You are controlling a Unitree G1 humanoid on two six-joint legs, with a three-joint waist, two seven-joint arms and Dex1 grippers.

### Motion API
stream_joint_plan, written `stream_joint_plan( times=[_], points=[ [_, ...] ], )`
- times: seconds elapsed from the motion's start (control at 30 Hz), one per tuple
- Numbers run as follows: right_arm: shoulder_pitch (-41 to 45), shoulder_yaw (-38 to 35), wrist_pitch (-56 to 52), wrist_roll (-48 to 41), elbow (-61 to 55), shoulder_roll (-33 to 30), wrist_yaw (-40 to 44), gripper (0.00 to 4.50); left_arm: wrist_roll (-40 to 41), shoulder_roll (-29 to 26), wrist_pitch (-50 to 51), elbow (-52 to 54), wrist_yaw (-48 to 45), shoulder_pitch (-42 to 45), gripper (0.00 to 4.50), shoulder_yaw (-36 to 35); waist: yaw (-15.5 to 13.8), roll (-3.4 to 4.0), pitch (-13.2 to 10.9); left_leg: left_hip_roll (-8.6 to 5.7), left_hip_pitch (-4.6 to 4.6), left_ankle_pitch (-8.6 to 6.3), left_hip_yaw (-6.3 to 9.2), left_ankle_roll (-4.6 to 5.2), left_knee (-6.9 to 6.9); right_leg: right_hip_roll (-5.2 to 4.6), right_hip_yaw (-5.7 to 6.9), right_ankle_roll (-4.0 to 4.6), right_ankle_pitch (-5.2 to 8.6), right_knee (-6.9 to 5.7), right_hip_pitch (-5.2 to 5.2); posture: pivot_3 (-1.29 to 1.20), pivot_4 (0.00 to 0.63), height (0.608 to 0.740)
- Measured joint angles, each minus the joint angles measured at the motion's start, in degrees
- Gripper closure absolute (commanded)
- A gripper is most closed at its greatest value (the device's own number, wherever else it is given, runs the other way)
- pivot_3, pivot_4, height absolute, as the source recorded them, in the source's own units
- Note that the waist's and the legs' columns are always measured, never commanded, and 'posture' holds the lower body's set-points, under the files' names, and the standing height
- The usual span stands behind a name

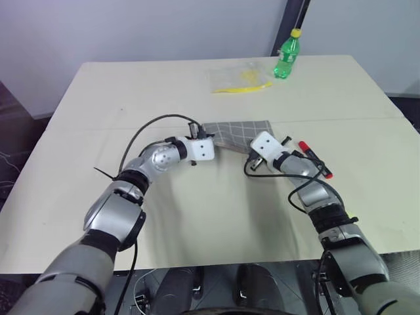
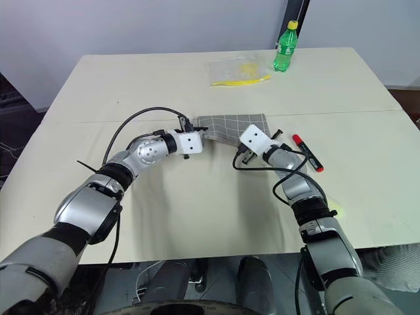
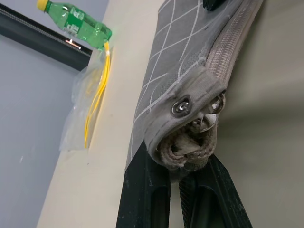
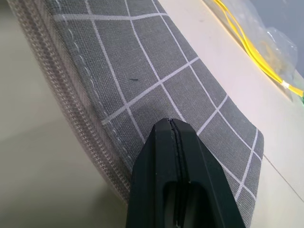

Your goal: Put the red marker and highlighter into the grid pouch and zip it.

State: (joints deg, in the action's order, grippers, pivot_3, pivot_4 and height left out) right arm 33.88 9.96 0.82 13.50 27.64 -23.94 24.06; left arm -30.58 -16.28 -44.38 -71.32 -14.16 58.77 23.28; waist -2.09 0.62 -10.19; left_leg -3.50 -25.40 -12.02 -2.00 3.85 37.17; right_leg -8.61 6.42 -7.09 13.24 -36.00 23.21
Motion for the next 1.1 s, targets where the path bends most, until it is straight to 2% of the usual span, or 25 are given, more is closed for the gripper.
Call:
stream_joint_plan(
  times=[0.1,0.17,0.2,0.23,0.33,0.43,0.6,0.77,1.07,1.1],
  points=[
    [-2.6,-0.9,0.0,-2.3,-5.1,-1.2,3.2,3.64,0.8,-0.9,-1.9,1.2,-0.5,-1.2,4.5,-0.4,0.0,-0.01,0.0,0.0,-0.06,-0.01,0.0,0.01,-0.02,0.0,0.0,-0.01,0.0,0.01,0.01,0.0,0.15,0.74],
    [-5.2,-2.4,-0.1,-6.0,-10.9,-2.6,7.0,2.72,2.1,-2.1,-3.8,2.7,-1.9,-2.7,4.5,-1.1,0.1,-0.04,0.0,0.01,-0.09,-0.02,0.0,0.01,-0.03,0.01,0.0,-0.01,0.01,0.03,0.01,0.0,0.15,0.74],
    [-6.1,-2.8,0.0,-7.4,-13.2,-3.3,8.6,2.07,2.6,-2.6,-4.5,3.1,-2.6,-3.1,4.5,-1.4,0.1,-0.06,0.0,0.02,-0.09,-0.02,0.0,0.0,-0.03,0.01,0.0,-0.01,0.01,0.03,0.01,0.0,0.15,0.74],
    [-7.0,-3.3,-0.1,-8.6,-15.6,-3.8,9.8,1.71,3.0,-3.1,-4.9,3.8,-3.4,-3.7,4.5,-1.6,0.1,-0.06,0.0,0.02,-0.08,-0.02,0.0,0.0,-0.03,0.01,0.0,-0.01,0.01,0.04,0.02,0.0,0.15,0.74],
    [-11.1,-5.4,-1.7,-13.9,-24.0,-5.3,14.0,0.05,5.8,-4.8,-6.6,7.7,-7.3,-6.6,4.5,-2.2,0.2,-0.07,0.0,0.05,-0.08,-0.03,-0.01,-0.01,-0.03,0.01,0.0,-0.01,0.01,0.04,0.02,0.0,0.15,0.74],
    [-15.8,-6.3,-3.0,-17.3,-31.0,-10.1,19.3,0.01,11.2,-6.8,-6.4,13.7,-13.7,-11.0,4.5,-3.8,0.1,-0.09,-0.1,0.06,-0.1,-0.04,0.0,0.0,-0.03,-0.01,0.01,-0.01,0.0,0.16,0.08,0.0,0.15,0.74],
    [-22.1,-5.8,-1.1,-15.8,-36.9,-15.5,22.6,0.01,20.2,-10.5,0.1,27.4,-25.1,-19.0,4.5,-5.1,0.0,-0.1,-0.1,0.17,-0.14,-0.05,-0.01,0.01,-0.05,-0.02,0.01,0.01,0.0,0.48,0.03,0.0,0.15,0.74],
    [-20.4,-2.5,2.1,-8.6,-36.9,-15.3,20.0,0.01,24.2,-13.2,8.2,38.9,-29.1,-23.0,4.5,-7.3,0.0,-0.11,-0.1,0.21,-0.13,-0.05,-0.01,0.0,-0.03,0.02,0.0,0.02,-0.01,0.52,0.02,0.0,0.15,0.74],
    [-12.9,3.3,4.8,2.0,-31.8,-10.6,13.6,0.01,24.7,-13.4,15.0,48.0,-30.1,-26.8,4.5,-8.0,-0.2,-0.13,-0.1,0.18,-0.17,-0.03,-0.02,-0.01,-0.04,0.1,0.01,0.03,-0.02,0.52,0.03,0.0,0.15,0.74],
    [-12.5,3.5,4.6,2.1,-31.9,-10.0,13.5,0.25,24.6,-13.4,15.4,48.5,-30.1,-26.9,4.5,-8.1,-0.2,-0.13,-0.1,0.18,-0.16,-0.03,-0.02,-0.01,-0.04,0.11,0.01,0.03,-0.02,0.52,0.02,0.0,0.15,0.74]
  ],
)
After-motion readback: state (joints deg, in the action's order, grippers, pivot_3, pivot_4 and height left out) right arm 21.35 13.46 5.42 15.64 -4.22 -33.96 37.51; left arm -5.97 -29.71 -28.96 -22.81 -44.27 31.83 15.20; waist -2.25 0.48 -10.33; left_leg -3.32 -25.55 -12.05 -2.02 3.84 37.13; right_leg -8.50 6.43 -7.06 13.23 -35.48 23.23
